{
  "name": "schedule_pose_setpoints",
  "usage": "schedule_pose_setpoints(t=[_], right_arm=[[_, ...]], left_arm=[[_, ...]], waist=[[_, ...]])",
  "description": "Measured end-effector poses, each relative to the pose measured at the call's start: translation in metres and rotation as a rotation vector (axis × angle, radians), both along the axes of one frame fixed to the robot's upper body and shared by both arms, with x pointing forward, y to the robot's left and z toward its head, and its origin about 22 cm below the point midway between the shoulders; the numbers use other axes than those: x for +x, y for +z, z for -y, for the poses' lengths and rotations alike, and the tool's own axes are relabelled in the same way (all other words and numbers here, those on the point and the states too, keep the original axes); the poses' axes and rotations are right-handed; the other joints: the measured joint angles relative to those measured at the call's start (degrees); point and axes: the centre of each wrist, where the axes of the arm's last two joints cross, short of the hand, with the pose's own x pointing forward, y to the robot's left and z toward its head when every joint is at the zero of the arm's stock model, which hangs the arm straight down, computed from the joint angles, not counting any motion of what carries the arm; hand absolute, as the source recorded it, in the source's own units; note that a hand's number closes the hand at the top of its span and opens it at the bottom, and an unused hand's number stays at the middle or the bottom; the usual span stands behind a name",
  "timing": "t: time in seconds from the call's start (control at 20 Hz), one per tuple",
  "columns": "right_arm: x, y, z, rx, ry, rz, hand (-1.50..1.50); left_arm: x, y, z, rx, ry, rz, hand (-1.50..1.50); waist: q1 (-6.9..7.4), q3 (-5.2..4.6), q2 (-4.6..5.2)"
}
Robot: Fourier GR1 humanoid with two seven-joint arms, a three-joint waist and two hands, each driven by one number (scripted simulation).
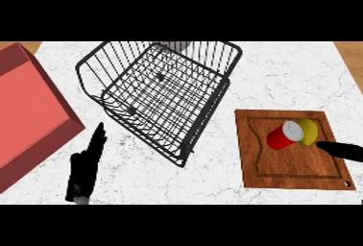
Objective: Pick the lemon from the cutting board and place it in the tiered basket
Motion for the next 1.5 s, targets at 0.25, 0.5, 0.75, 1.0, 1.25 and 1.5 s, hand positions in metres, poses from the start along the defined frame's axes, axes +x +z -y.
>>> schedule_pose_setpoints(t=[0.25,0.5,0.75,1.0,1.25,1.5], right_arm=[[0.02,-0.001,-0.019,-0.033,0.001,-0.074,-1.5],[0.039,-0.012,-0.028,-0.006,0.001,-0.182,-1.5],[0.058,-0.012,-0.04,0.025,0.011,-0.232,-1.5],[0.073,-0.01,-0.054,0.043,0.031,-0.26,-1.5],[0.087,-0.016,-0.056,0.086,0.028,-0.343,-1.5],[0.097,-0.016,-0.055,0.135,0.02,-0.397,-1.5]], left_arm=[[-0.002,-0.002,-0.002,0.0,0.008,-0.005,0.0],[-0.002,-0.002,-0.001,-0.002,0.008,-0.005,0.0],[-0.005,-0.006,-0.003,-0.002,0.018,0.002,0.0],[-0.005,-0.007,-0.006,0.002,0.02,0.007,0.0],[-0.003,-0.007,-0.007,-0.005,0.022,0.005,0.0],[-0.004,-0.006,-0.007,-0.006,0.028,0.001,0.0]], waist=[[-0.18,0.13,-0.17],[-0.21,0.22,-0.18],[-0.69,0.3,-0.33],[-1.08,0.4,-0.42],[-1.14,0.39,-0.39],[-1.38,0.4,-0.45]])
